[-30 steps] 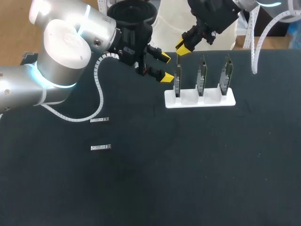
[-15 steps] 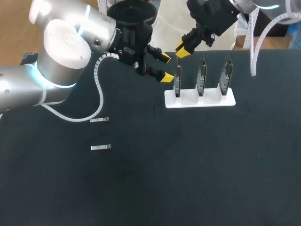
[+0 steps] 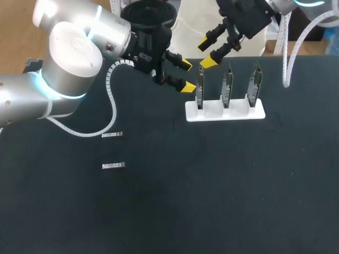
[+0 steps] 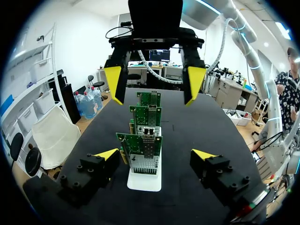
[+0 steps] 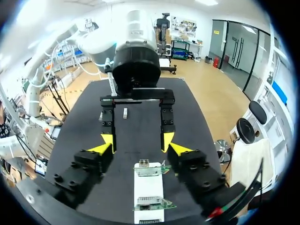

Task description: Pick up the optical module with the left hand, and insert it into the network port with the right hand.

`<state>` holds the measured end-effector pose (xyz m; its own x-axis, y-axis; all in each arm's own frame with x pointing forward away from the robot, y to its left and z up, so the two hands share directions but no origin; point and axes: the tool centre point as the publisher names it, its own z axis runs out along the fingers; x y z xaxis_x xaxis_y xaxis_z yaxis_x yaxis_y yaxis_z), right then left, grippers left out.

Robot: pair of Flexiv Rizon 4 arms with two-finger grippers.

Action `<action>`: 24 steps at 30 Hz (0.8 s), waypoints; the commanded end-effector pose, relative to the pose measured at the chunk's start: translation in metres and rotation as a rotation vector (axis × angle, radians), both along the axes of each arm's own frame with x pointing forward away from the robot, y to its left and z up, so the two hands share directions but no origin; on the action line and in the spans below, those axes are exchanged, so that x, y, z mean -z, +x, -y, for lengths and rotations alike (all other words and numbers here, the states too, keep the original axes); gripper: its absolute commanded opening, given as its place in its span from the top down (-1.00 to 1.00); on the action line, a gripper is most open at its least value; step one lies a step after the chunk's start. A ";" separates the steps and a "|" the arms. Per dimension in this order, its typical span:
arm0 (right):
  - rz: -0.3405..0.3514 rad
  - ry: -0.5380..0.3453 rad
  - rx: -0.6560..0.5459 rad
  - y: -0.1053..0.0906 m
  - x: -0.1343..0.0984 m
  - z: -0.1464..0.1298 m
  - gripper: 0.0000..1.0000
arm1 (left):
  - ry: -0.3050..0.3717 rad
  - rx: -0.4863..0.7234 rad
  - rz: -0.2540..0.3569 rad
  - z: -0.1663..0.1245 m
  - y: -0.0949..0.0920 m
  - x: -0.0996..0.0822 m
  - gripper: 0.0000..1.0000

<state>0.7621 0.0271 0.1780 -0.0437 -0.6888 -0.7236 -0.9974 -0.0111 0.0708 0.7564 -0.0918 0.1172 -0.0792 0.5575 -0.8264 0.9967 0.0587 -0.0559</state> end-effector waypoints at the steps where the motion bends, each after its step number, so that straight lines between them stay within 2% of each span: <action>1: -0.035 0.045 -0.017 0.005 -0.004 0.012 -1.00 | 0.004 0.003 -0.004 0.001 0.002 0.000 -1.00; 11: -0.050 0.073 -0.023 0.003 -0.007 0.018 -1.00 | 0.004 0.003 -0.004 0.001 0.002 0.000 -1.00; 12: -0.049 0.073 -0.022 0.002 -0.008 0.017 -0.54 | 0.004 0.003 -0.004 0.001 0.002 0.000 -1.00; 13: -0.045 0.072 -0.022 0.001 -0.008 0.017 0.38 | 0.004 0.003 -0.004 0.001 0.002 0.000 -1.00; 14: -0.040 0.071 -0.020 0.001 -0.008 0.017 0.98 | 0.004 0.003 -0.004 0.001 0.002 0.000 -1.00; 24: -0.029 0.065 -0.007 -0.003 0.001 0.008 1.00 | 0.004 0.003 -0.004 0.001 0.002 0.000 -1.00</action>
